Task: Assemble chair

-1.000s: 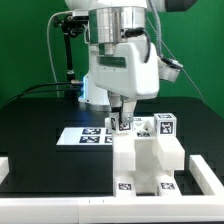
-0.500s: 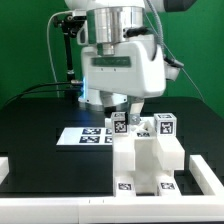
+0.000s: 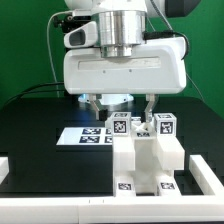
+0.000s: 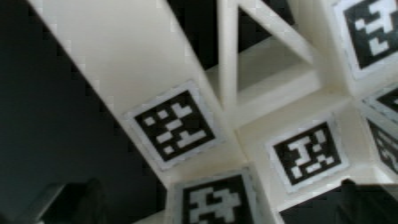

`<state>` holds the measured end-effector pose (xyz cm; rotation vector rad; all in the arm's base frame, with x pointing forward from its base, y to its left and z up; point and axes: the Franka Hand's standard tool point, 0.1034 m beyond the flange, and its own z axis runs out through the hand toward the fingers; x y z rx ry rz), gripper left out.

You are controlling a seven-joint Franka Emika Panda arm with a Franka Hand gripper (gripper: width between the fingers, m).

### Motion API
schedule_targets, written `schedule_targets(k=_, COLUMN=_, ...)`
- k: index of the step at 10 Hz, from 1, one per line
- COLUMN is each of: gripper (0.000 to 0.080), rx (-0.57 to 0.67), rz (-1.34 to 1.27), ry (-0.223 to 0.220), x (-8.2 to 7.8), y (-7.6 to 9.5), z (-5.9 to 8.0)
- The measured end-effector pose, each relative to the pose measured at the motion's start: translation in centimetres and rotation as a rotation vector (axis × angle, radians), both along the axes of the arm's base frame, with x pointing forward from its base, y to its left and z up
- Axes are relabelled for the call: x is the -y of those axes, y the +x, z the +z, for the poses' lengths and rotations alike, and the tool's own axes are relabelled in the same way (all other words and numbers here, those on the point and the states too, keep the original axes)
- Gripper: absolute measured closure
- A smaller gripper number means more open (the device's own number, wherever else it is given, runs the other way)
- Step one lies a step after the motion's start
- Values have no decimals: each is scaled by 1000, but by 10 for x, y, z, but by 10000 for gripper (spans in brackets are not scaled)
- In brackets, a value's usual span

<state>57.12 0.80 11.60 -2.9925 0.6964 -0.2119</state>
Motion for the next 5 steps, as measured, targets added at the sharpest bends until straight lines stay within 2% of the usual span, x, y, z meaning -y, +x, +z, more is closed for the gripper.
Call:
schedule_targets(k=1, gripper=150, rx=0, rz=-6, ry=2, x=0, y=0, z=0)
schedule_targets(k=3, gripper=402, rx=-2, rz=-31, ry=6, x=0, y=0, z=-1)
schedule_targets(k=4, gripper=402, rx=-4, rz=-113, ry=19, x=-1, y=0, z=-1)
schedule_targets(k=5, gripper=515, rx=-6, rz=-187, ry=30, x=-1, y=0, z=0)
